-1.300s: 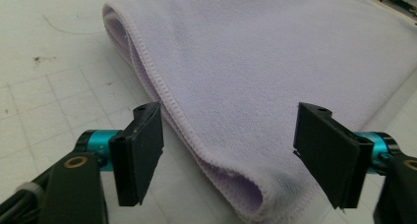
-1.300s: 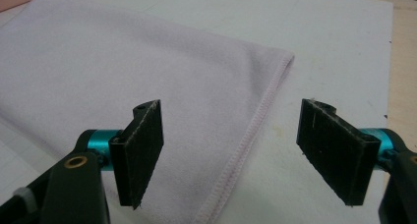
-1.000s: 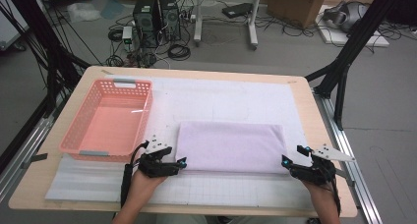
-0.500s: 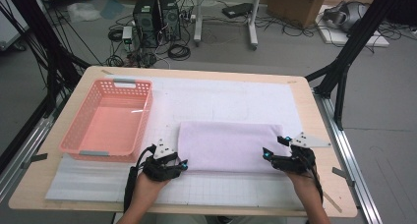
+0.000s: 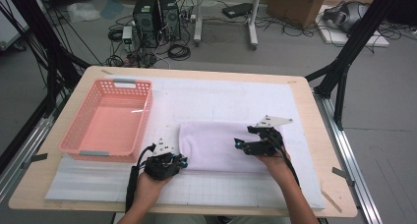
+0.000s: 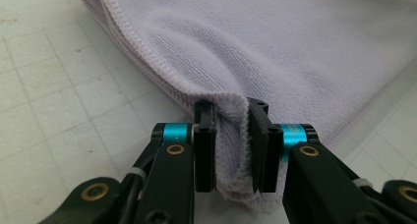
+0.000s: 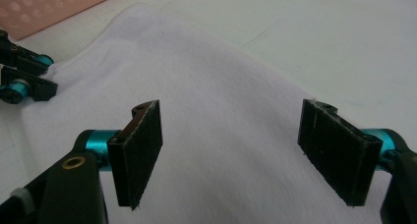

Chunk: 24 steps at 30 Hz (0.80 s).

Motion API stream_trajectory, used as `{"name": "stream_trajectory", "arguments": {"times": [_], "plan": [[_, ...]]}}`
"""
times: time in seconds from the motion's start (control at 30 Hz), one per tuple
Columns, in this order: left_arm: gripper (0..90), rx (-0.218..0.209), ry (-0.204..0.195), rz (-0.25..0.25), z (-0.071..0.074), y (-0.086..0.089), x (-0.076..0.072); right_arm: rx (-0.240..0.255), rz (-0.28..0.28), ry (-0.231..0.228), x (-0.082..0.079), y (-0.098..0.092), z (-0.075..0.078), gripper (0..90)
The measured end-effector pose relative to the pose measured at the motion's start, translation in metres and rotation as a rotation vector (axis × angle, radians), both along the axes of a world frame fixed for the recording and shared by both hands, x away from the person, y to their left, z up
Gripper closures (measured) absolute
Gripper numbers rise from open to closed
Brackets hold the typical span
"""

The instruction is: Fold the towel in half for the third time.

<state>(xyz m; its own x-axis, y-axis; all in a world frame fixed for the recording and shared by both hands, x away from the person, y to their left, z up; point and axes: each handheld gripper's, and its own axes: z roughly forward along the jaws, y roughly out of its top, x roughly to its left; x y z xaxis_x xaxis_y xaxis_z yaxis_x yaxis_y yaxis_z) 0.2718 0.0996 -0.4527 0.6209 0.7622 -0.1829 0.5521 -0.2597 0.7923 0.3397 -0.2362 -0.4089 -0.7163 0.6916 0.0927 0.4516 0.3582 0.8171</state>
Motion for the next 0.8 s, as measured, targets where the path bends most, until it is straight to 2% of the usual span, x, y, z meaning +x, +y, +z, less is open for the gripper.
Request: {"name": "stream_trajectory", "arguments": {"times": [0.07, 0.2, 0.33, 0.37, 0.43, 0.6, 0.7, 0.8], "plan": [[75.2, 0.005, -0.002, -0.001, 0.000, 0.000, 0.000, 0.003, 0.031, 0.013, 0.011, 0.012, 0.001, 21.3], [75.2, 0.000, 0.001, 0.001, 0.000, 0.000, 0.000, -0.026, 0.051, 0.016, 0.032, 0.035, 0.000, 20.1], [75.1, -0.012, 0.013, 0.005, 0.000, 0.001, 0.000, -0.073, 0.091, 0.040, 0.048, 0.062, -0.001, 20.1], [75.1, -0.020, 0.020, 0.009, 0.000, 0.001, 0.001, -0.091, 0.106, 0.030, 0.051, 0.070, -0.001, 20.3], [75.1, -0.031, 0.029, 0.013, -0.001, 0.002, 0.001, -0.106, 0.136, 0.013, 0.056, 0.084, -0.001, 22.9], [75.2, -0.043, 0.044, 0.015, -0.001, 0.004, 0.003, -0.136, 0.180, 0.040, 0.069, 0.114, -0.001, 29.2], [75.2, -0.051, 0.051, 0.014, -0.001, 0.004, 0.003, -0.149, 0.204, 0.044, 0.076, 0.127, -0.002, 32.8], [75.3, -0.065, 0.064, 0.017, -0.001, 0.005, 0.004, -0.167, 0.214, 0.070, 0.083, 0.137, -0.003, 35.5]]}}
